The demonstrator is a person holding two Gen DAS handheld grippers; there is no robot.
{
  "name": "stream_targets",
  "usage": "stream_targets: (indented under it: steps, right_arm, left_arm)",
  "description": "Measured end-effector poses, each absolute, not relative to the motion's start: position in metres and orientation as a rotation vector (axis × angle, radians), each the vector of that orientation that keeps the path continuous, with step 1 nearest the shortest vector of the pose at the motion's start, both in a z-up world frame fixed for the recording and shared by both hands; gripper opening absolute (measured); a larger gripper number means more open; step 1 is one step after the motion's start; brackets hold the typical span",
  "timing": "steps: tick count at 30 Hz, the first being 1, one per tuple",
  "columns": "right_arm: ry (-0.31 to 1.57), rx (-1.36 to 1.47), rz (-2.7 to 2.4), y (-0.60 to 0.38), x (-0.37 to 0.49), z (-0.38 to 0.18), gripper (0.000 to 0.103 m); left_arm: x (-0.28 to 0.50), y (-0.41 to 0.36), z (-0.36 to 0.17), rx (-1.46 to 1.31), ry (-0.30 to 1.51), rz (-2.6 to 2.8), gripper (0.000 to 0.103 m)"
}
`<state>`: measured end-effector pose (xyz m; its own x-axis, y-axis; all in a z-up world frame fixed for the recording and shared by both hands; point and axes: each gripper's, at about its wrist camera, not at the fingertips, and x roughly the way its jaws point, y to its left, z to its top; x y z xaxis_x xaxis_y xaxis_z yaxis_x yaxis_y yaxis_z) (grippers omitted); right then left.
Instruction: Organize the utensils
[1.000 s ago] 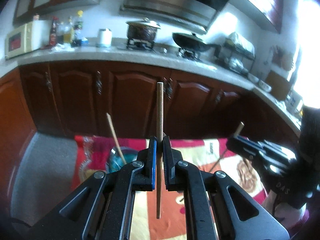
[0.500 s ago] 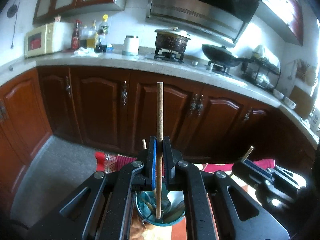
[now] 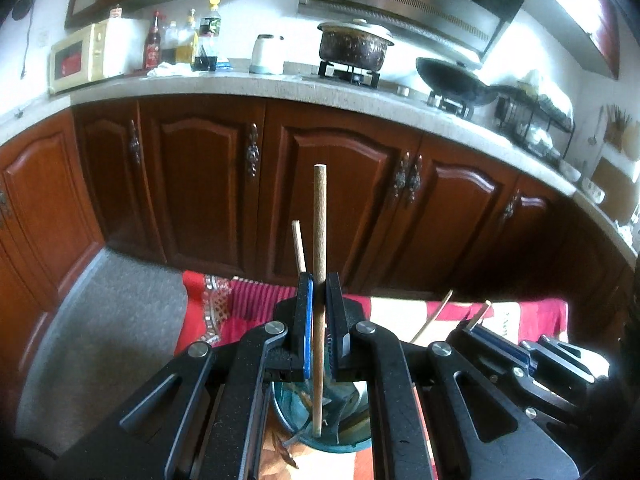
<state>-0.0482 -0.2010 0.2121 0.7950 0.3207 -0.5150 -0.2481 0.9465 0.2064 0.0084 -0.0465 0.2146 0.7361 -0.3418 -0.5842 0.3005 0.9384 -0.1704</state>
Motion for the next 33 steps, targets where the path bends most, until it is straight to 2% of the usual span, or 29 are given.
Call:
stream_targets:
  steps: [9,15,17,19,21,25,33]
  right_arm:
    - [0.705,0.206,0.312,-0.211,-0.041,0.178,0.005]
    - [0.727,0.238,0.300,-0.222,-0.049,0.174,0.008]
    - [0.726,0.243,0.293,-0.224,-0.053,0.174,0.009]
    - [0.726,0.253,0.287,-0.226,-0.056,0.173,0.013]
    - [0.727,0.264,0.281,-0.229,-0.061,0.172,0.018]
    - [0.729,0.266,0.272,-0.229,-0.072,0.172,0.018]
    - [0.714,0.261,0.231,-0.226,-0.094,0.173,0.024]
  left_arm:
    - [0.004,-0.055,0.194,-0.022,0.737,-0.347,0.005]
    - [-0.003,-0.055,0.194,-0.030,0.752,-0.351,0.006]
    - [-0.007,-0.055,0.196,-0.028,0.754,-0.352,0.010]
    - [-0.011,-0.056,0.196,-0.027,0.758,-0.355,0.022]
    - [-0.017,-0.054,0.197,-0.030,0.758,-0.361,0.025]
    - [-0.031,-0.053,0.201,-0.018,0.743,-0.351,0.039]
    - [-0.062,-0.053,0.204,0.015,0.719,-0.322,0.040]
